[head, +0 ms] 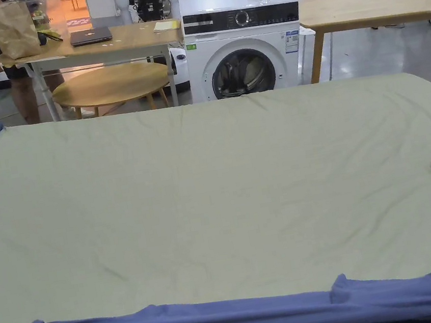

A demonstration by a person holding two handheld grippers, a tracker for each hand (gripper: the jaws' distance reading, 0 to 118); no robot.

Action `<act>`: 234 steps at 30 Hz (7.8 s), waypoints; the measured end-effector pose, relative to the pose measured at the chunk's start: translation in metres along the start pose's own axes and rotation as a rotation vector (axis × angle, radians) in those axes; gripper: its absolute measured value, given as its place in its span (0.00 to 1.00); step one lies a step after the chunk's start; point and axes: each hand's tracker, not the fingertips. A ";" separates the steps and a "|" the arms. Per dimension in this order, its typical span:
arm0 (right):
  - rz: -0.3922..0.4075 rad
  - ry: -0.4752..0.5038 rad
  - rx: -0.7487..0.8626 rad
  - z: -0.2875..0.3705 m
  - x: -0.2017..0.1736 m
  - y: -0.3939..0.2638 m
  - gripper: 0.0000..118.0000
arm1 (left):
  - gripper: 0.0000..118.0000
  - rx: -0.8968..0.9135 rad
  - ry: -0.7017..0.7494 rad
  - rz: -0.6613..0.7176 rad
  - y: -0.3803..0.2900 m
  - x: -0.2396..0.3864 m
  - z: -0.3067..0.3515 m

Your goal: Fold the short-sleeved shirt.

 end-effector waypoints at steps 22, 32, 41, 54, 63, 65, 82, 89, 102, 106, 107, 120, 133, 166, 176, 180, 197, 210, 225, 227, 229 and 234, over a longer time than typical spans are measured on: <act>-0.034 -0.016 0.047 -0.012 -0.028 -0.015 0.95 | 0.98 0.032 0.059 0.038 -0.027 0.004 0.010; 0.064 -0.113 0.372 0.010 -0.143 -0.014 0.01 | 0.05 -0.057 0.054 0.141 0.008 -0.026 0.008; 0.153 -0.152 0.452 0.026 -0.182 -0.015 0.01 | 0.05 -0.314 -0.263 0.334 0.026 -0.088 -0.035; 0.104 -0.162 0.408 0.022 -0.167 -0.008 0.01 | 0.97 -0.470 -0.548 0.539 0.004 -0.101 -0.099; 0.068 -0.160 0.372 0.020 -0.159 -0.008 0.01 | 0.08 -0.508 -0.572 0.582 -0.017 -0.072 -0.128; 0.064 -0.157 0.373 0.023 -0.158 -0.008 0.01 | 0.05 -0.472 -0.605 0.651 -0.014 -0.077 -0.119; 0.067 -0.095 0.439 0.037 -0.154 -0.006 0.01 | 0.01 -0.238 -0.356 0.631 0.031 -0.123 0.033; 0.046 -0.088 0.441 0.043 -0.149 -0.012 0.01 | 0.01 -0.271 -0.439 0.441 0.060 -0.032 0.025; 0.017 -0.120 0.406 0.049 -0.129 -0.026 0.01 | 0.01 -0.462 -0.541 0.225 0.053 0.151 -0.089; 0.002 -0.129 0.382 0.046 -0.123 -0.031 0.01 | 0.33 -0.463 -0.507 0.176 0.033 0.178 -0.133; -0.001 -0.131 0.376 0.046 -0.122 -0.031 0.01 | 0.71 -0.481 -0.515 0.164 0.030 0.180 -0.139; -0.023 -0.104 0.350 0.036 -0.116 -0.033 0.01 | 0.00 -0.354 -0.451 0.242 0.049 0.096 -0.084; -0.016 -0.116 0.316 0.034 -0.121 -0.035 0.01 | 0.00 -0.550 -0.535 0.148 -0.023 0.216 -0.164; 0.070 -0.067 0.316 0.024 -0.158 -0.019 0.01 | 0.96 -0.450 -0.752 0.636 -0.036 0.024 -0.132; 0.073 -0.083 0.317 0.030 -0.154 -0.019 0.01 | 0.03 -0.394 -0.649 0.622 -0.032 0.015 -0.115; 0.081 -0.076 0.341 0.032 -0.154 -0.013 0.01 | 0.02 -0.334 -0.572 0.607 -0.013 -0.013 -0.067; 0.157 -0.157 0.531 0.042 -0.169 -0.003 0.01 | 0.02 -0.319 -0.332 0.264 0.067 0.065 0.014; 0.102 -0.187 0.549 0.059 -0.151 -0.004 0.01 | 0.79 -0.522 -0.357 0.034 0.028 0.230 -0.104; 0.045 -0.133 0.481 0.045 -0.144 -0.012 0.01 | 0.00 -0.418 -0.561 0.202 0.023 0.159 -0.063; 0.044 -0.125 0.471 0.044 -0.145 -0.013 0.01 | 0.00 -0.453 -0.662 0.264 0.010 0.164 -0.080; 0.039 -0.110 0.451 0.041 -0.146 -0.015 0.01 | 0.00 -0.500 -0.721 0.306 -0.010 0.178 -0.100; 0.014 -0.055 0.360 0.030 -0.146 -0.023 0.01 | 0.00 -0.625 -0.663 0.271 -0.067 0.197 -0.138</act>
